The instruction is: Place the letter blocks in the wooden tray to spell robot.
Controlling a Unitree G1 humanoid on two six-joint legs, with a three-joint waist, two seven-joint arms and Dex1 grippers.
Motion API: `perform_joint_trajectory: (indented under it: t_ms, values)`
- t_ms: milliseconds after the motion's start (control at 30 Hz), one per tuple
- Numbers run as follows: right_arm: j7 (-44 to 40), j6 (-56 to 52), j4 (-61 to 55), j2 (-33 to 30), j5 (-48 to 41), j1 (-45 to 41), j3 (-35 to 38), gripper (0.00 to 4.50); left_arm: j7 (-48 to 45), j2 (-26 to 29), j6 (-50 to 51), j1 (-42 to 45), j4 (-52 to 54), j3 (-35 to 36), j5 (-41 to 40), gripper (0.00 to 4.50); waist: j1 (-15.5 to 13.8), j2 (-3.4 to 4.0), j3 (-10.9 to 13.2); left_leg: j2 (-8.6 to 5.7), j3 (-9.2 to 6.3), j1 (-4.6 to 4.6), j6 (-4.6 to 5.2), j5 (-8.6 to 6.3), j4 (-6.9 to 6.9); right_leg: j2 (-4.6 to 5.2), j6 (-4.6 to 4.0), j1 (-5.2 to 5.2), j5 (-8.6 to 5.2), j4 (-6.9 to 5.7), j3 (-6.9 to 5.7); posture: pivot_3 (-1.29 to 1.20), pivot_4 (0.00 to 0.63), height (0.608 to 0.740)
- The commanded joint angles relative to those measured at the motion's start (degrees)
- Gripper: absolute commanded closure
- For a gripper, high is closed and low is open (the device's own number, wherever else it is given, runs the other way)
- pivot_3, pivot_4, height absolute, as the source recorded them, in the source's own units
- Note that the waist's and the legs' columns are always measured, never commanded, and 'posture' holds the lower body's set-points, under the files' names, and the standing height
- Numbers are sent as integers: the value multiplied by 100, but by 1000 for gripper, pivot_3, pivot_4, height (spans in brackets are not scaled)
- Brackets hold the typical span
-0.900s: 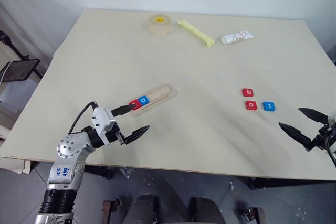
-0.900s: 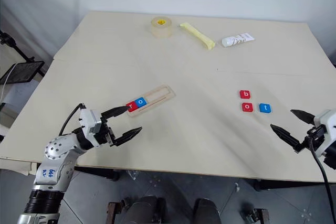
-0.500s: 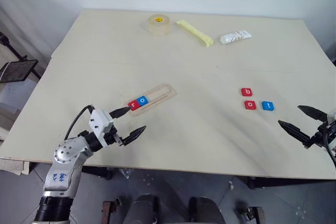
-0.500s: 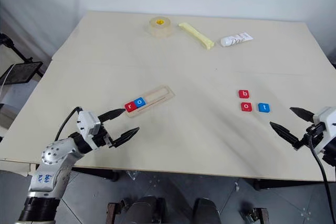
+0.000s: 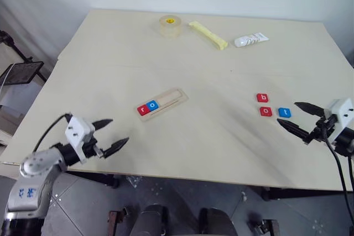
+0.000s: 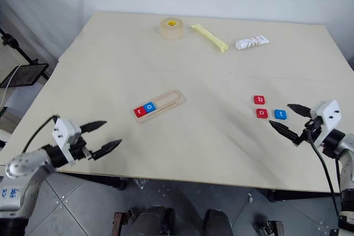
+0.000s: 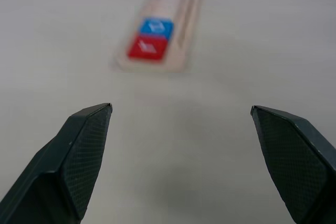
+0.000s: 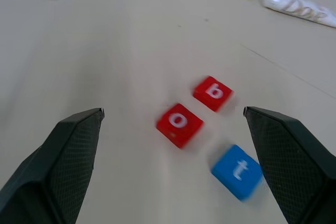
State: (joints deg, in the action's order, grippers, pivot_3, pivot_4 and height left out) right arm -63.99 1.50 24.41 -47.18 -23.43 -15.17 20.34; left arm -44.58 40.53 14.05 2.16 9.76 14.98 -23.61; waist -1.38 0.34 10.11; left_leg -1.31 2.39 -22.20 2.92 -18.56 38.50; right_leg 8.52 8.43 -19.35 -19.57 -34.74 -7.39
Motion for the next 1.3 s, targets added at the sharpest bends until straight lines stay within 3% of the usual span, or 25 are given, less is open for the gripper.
perform_joint_trajectory:
  t_ms: [33,267,667,1000,1300]
  values:
    - [-136,102,-97,-4,-30,-176,-60,32,-35,385,628,589,-116,-336,222,0,13,2,0,0,0,1,0,0,-4,0,0,-2,0,-2,-1,0,150,740]
    - [-200,-1,-361,50,-32,-308,-275,32,-816,963,1676,2465,-1091,-1833,955,0,8,5,3,-1,5,0,-2,1,-11,-4,0,-19,0,-23,-2,0,150,740]
    - [-308,-216,-820,30,-236,-130,-268,32,-1022,251,1979,4199,-2411,-2687,1539,0,12,-1,8,-1,4,-6,-2,1,-13,-5,0,-25,0,-27,-5,0,150,740]
    - [-204,-184,-807,52,-182,-90,-191,32,-1165,-73,1723,4574,-3243,-3063,2123,0,1,-3,9,-3,2,-11,-1,1,-3,-3,0,-25,0,-27,-5,0,150,740]
    - [-155,-120,-775,58,-155,-59,-200,32,-1286,-225,1890,4676,-3159,-3379,2494,0,-5,-2,9,-3,-3,-10,-1,0,18,-2,0,-17,0,-36,-4,0,150,740]
